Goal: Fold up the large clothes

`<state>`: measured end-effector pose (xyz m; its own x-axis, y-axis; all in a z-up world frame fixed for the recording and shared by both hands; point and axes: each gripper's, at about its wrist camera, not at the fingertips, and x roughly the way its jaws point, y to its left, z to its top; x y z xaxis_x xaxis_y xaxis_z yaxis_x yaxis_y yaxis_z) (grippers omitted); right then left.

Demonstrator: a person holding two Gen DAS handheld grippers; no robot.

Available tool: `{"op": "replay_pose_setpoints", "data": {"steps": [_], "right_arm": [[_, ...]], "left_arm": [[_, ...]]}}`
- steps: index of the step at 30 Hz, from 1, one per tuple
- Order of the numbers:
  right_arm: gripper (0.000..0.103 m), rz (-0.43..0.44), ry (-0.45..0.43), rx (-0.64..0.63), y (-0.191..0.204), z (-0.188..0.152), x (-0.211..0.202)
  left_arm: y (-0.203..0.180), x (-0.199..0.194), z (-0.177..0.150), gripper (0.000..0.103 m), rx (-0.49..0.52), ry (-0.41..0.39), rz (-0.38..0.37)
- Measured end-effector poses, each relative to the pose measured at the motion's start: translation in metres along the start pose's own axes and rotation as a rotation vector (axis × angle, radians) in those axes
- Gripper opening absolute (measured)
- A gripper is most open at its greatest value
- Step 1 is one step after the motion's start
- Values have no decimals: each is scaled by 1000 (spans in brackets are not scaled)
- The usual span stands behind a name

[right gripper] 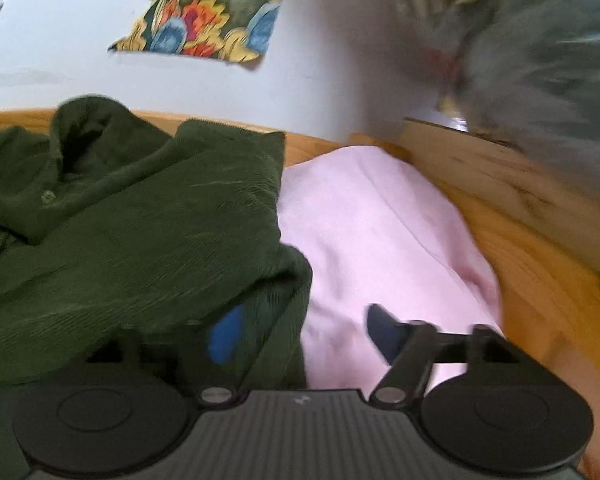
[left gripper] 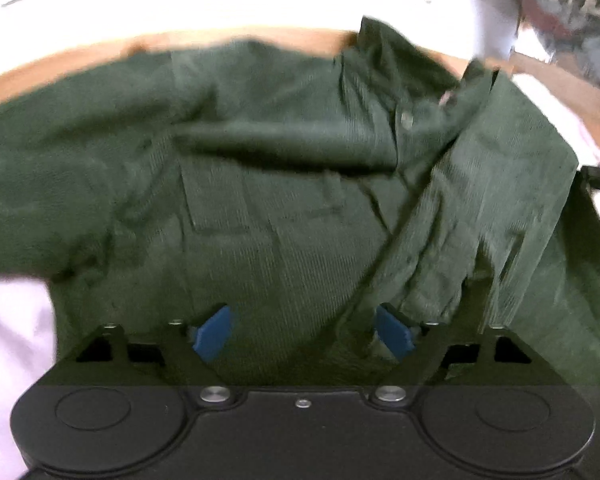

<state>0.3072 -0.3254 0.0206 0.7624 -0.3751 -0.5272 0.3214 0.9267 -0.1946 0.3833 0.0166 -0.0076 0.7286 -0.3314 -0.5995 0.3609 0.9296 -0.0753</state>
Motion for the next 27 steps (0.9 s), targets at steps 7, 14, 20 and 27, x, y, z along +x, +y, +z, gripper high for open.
{"op": "replay_pose_setpoints", "data": {"steps": [7,14,20,27], "right_arm": [[103,153,16,216,24,-52,-70],[103,304,68,219,51,-70,-81],[103,366,77,246,58,-70,-81],[103,355,79,287,47,-73,-85]], "left_arm": [[9,-34,23,97,36,-126,171],[86,-107,13,97,-199,-210,597],[173,-184,18,102,-436,-286,863],[268,-195,8,57,-911,-321,818]]}}
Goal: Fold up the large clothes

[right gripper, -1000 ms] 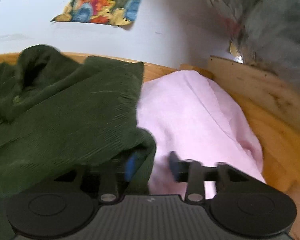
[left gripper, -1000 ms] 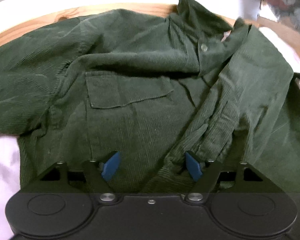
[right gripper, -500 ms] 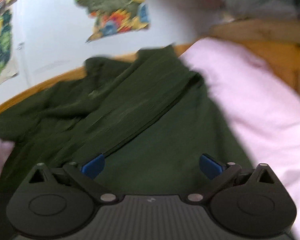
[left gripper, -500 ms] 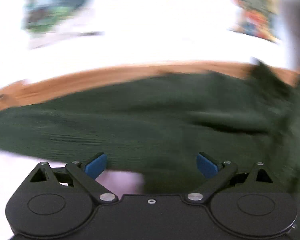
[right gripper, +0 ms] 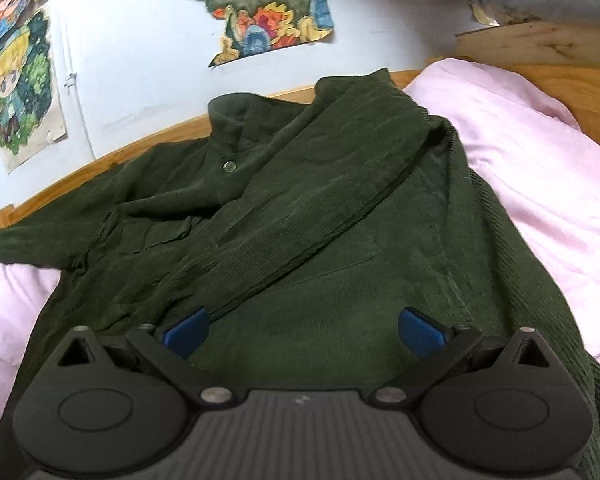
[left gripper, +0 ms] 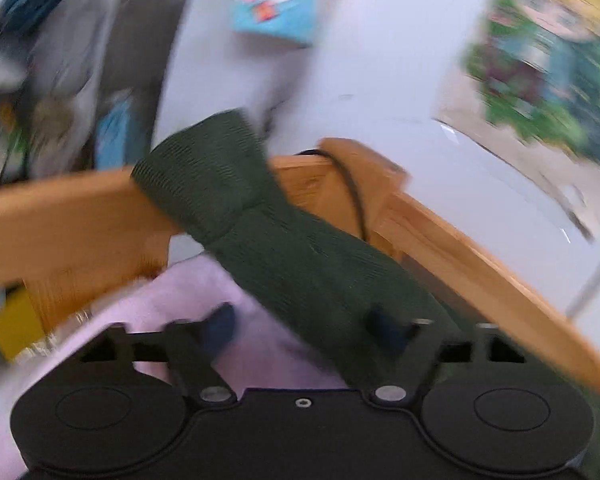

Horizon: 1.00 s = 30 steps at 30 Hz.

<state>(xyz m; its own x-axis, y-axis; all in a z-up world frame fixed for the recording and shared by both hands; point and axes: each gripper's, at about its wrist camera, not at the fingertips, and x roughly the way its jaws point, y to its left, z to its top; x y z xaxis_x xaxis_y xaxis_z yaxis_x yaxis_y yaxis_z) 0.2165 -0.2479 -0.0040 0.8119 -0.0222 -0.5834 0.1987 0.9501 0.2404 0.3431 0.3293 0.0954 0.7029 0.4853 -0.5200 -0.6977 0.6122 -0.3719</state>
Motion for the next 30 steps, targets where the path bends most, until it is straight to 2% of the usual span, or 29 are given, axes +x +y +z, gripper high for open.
{"op": "replay_pose_setpoints", "data": {"steps": [1,3,5,7,9,10,13,15,18,19,20,22,24,27,29,30], "right_arm": [[103,-1,-5,9,-2,1,-1],[103,3,-18,21,-6,3,-5],[103,4,-32,26,-7,5,-8],[103,7,-44,35,-9,6,-11],[103,13,-56,46,-11,8,-14],[103,15,-65,49,-13,9,-16],[103,0,-97,55,-19,11,-23],[103,-14,-115,68,-27,13,-27],[103,-48,-146,99,-41,16,-34],[103,-62,-157,111,-46,17,-37],[103,-73,-166,120,-51,17,-38],[103,-96,-179,140,-61,17,-42],[103,-109,-184,165,-71,16,-43],[103,-89,-189,209,-81,15,-44],[103,-54,-180,227,-83,14,-40],[103,-29,-169,234,-83,12,-37]], "left_arm": [[-1,5,1,34,-30,0,8],[-9,3,1,11,-34,-40,41],[-24,-15,-3,9,24,-145,15],[-49,-42,-10,7,140,-273,-36],[-77,-72,-17,7,262,-387,-150],[-92,-89,-22,7,326,-437,-230],[-138,-144,-49,7,537,-545,-504],[-169,-180,-82,7,710,-579,-695],[-199,-220,-142,8,933,-557,-938],[-203,-229,-162,8,991,-541,-998],[-209,-234,-182,8,1048,-503,-1047],[-217,-241,-229,10,1147,-361,-1134],[-224,-235,-261,13,1204,-222,-1178],[-225,-220,-295,28,1256,-20,-1201],[-216,-217,-312,36,1278,56,-1211],[-212,-214,-314,47,1288,79,-1208]]}}
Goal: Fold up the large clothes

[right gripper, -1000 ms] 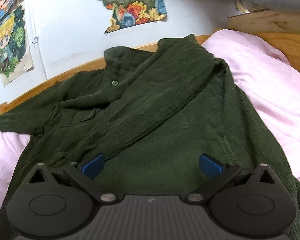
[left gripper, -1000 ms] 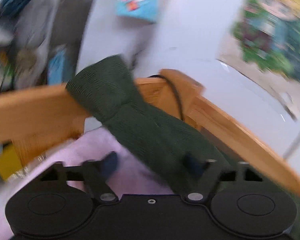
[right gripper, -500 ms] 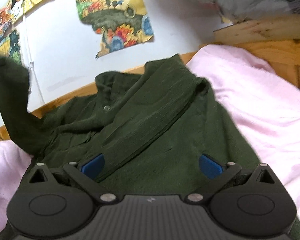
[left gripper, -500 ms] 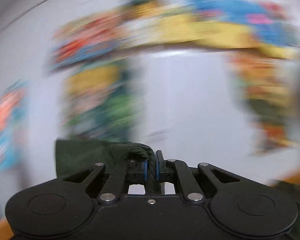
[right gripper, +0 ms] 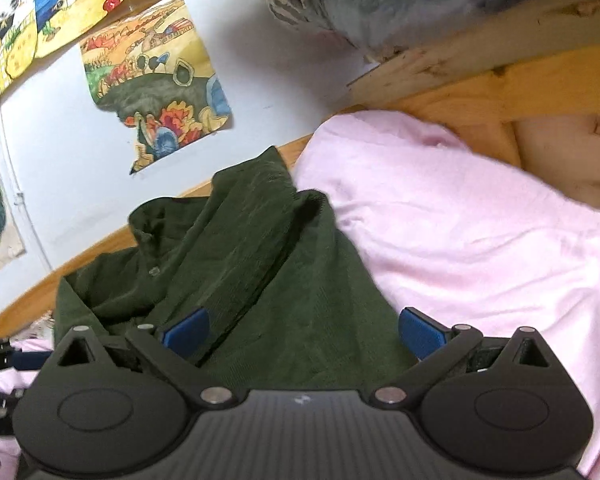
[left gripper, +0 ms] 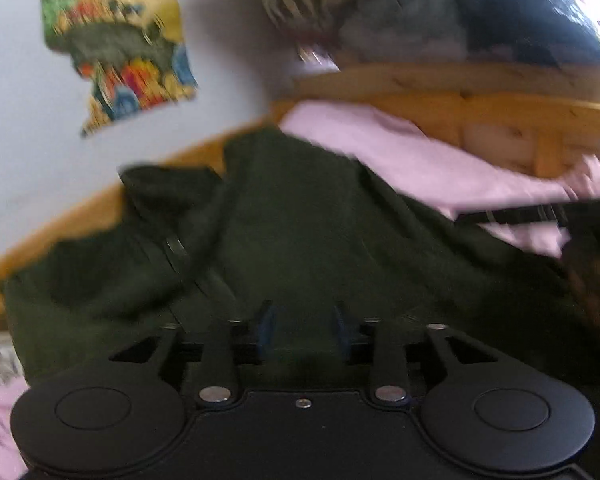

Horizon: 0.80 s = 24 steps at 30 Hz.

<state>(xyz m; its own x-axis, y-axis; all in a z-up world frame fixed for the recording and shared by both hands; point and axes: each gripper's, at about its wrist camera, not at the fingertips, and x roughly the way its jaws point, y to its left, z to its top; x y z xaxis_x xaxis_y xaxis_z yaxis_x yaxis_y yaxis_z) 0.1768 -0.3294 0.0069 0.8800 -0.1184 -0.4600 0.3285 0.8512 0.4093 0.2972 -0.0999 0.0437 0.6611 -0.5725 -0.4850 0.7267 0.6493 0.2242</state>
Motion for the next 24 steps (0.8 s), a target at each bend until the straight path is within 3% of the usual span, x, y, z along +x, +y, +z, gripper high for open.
{"op": "replay_pose_setpoints", "data": {"steps": [1,3,5,8,12,14,15,16,17,18,20,23,24], "right_arm": [[103,24,18,4,1,-2,2],[102,74,60,-2,6,-9,9],[98,115,106,-48,16,-16,15],[86,146,175,-153,37,-29,25],[81,186,262,-197,55,-42,34],[79,166,289,-215,59,-50,38],[71,151,296,-230,61,-54,40],[61,142,303,-243,61,-59,41],[39,134,305,-245,61,-62,42],[34,129,297,-240,60,-63,41],[28,140,273,-227,60,-61,38],[27,126,223,-247,62,-56,32],[27,131,218,-247,62,-54,31]], "left_arm": [[3,-1,-5,60,-10,15,-5],[17,-10,-14,71,-50,27,-3],[39,-24,-16,72,-101,39,35],[70,-43,-28,73,-220,48,184],[132,-44,-49,73,-329,128,509],[164,-38,-60,73,-369,165,580],[182,-32,-65,73,-387,176,608],[199,-28,-69,72,-405,188,633],[215,-22,-72,71,-424,201,650],[229,-13,-76,68,-447,215,661],[251,-4,-84,64,-504,242,662],[272,4,-92,48,-606,252,617],[276,7,-93,35,-643,252,595]]}}
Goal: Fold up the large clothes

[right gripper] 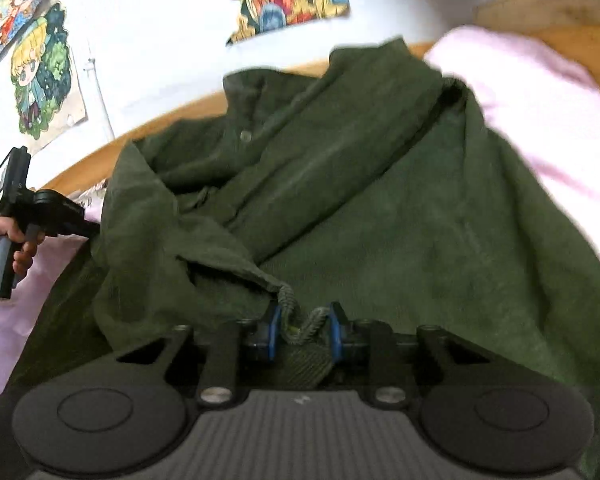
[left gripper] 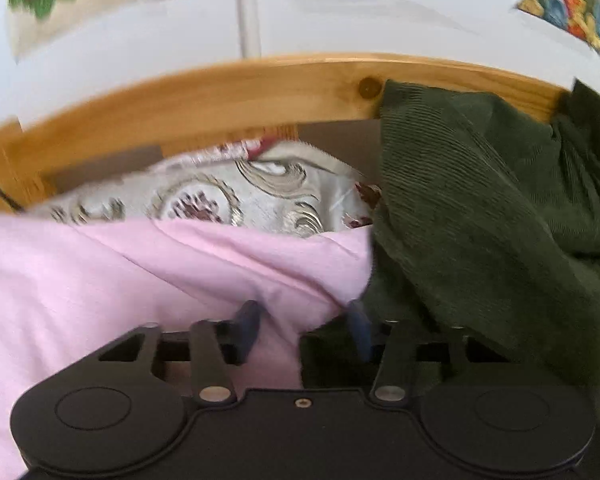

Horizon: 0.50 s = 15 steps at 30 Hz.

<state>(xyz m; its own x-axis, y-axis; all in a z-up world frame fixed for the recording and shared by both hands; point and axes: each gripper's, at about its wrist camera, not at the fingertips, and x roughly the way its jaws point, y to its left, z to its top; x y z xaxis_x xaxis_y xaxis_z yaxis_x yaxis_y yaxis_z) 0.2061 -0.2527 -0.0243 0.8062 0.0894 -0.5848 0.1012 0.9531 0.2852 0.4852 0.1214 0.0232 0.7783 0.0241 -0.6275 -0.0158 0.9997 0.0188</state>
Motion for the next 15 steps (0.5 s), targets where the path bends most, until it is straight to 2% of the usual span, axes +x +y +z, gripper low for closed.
{"op": "replay_pose_setpoints", "data": {"steps": [1,2,4,5,6,7,9,11,12,13,15], "right_arm": [[27,6,1,7,-1,1,0],[27,9,2,20,-3,2,0],[27,10,7,40,-5,1,2],[27,9,10,44,-6,1,2],[27,8,12,46,-6,1,2],[27,6,11,46,-6,1,2],[27,-1,6,44,-6,2,1],[26,-19,-12,35,-5,2,-5],[26,-37,-28,28,-5,4,-8],[25,-59,-58,21,-5,6,-14],[23,-113,-110,2,-3,13,-28]], "left_arm": [[2,3,1,15,-32,19,-31],[4,4,3,6,-61,31,-66],[7,-4,2,5,-103,13,-120],[8,-8,1,7,-112,-1,-157],[7,-11,1,19,-111,-6,-175],[5,-13,0,37,-102,-3,-174],[0,-13,-1,51,-75,6,-174],[-8,-7,-3,46,-30,45,-121],[-13,-2,-4,30,-11,69,-93],[-17,1,-6,20,4,77,-62],[-20,-3,-7,9,-1,55,-25]]}}
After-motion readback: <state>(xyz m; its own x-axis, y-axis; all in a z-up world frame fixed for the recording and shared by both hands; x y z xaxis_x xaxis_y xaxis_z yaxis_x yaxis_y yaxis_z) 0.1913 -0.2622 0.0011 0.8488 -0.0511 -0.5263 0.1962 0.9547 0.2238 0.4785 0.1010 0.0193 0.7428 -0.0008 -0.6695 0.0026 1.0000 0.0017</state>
